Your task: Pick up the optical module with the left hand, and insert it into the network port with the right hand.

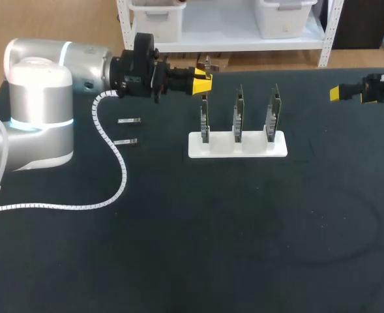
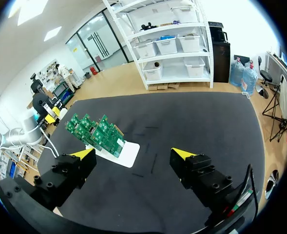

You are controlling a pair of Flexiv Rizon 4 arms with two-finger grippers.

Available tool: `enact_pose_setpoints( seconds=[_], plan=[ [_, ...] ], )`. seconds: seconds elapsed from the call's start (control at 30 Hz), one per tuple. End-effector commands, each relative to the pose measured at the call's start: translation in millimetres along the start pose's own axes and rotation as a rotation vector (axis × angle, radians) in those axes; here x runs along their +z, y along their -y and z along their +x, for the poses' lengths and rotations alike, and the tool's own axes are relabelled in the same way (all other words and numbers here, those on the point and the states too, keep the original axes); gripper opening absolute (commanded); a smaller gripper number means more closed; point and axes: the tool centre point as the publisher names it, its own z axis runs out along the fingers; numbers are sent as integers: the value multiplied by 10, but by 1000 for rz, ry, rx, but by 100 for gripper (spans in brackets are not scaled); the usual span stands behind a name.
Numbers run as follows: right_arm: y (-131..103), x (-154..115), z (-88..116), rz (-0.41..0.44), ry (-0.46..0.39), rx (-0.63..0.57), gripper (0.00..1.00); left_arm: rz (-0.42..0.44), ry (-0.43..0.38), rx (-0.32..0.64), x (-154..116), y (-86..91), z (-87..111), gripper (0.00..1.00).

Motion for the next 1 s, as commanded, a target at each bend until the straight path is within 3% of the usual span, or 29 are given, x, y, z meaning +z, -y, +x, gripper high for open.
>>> enact_pose_setpoints(
  seconds=[0.03, 0.2, 0.43, 0.63, 0.77, 0.9, 1.0],
  plan=[
    [-180, -86, -79, -97, 40, -37, 100, 2, -1, 0, 1, -11, 2, 0],
    [-668, -226, -163, -293, 80, -233, 100, 2, -1, 0, 1, -11, 2, 0],
    [-1173, -364, -121, -581, 52, -494, 100, 2, -1, 0, 1, -11, 2, 0],
    [-1521, -477, -256, -712, 106, -636, 100, 2, -1, 0, 1, -11, 2, 0],
    [-1767, -469, -305, -748, 112, -734, 100, 2, -1, 0, 1, -11, 2, 0],
    [-1925, -222, -359, -615, 58, -837, 100, 2, -1, 0, 1, -11, 2, 0],
    [-1985, -20, -409, -594, 30, -832, 100, 2, -1, 0, 1, -11, 2, 0]
  ],
)
